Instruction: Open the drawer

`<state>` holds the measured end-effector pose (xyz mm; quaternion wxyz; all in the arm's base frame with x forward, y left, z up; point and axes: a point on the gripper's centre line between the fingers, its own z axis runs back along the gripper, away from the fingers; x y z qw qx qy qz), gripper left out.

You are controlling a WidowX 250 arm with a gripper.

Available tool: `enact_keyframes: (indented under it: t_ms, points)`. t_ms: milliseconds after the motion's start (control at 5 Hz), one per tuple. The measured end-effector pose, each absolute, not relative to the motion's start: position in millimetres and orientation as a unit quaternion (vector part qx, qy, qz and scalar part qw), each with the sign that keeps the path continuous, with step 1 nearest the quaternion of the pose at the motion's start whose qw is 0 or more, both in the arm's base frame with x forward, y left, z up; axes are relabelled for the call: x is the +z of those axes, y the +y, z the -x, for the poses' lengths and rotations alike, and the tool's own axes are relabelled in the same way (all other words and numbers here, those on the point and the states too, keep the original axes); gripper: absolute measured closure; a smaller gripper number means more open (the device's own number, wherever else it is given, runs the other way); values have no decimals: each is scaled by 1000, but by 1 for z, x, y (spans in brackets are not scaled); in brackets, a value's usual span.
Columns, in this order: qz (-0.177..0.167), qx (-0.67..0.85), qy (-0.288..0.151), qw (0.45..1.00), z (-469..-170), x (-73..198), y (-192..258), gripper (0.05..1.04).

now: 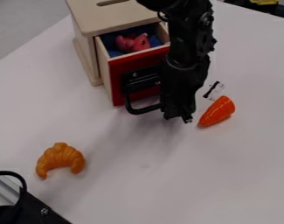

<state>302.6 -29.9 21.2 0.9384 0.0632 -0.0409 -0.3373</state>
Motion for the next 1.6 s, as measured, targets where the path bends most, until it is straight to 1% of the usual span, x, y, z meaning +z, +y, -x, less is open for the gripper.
enact_keyframes:
  t_ms: [200, 400, 600, 800, 1000, 1200, 1400, 1600]
  points:
    - [-64, -339, -41, 938, -303, 21, -31, 960]
    - [-66, -339, -41, 938, -303, 21, -32, 938]
    - [-70, -367, -34, 927, -299, 21, -43, 707]
    - [-70, -370, -47, 925, -300, 30, -48, 395]
    - [-72, -371, -51, 924, -300, 34, -49, 127]
    - [-72, -373, -49, 924, -300, 33, -49, 84]
    - [-73, -371, -58, 924, -299, 41, -48, 84]
    - [-74, -363, -55, 927, -293, 50, -43, 84]
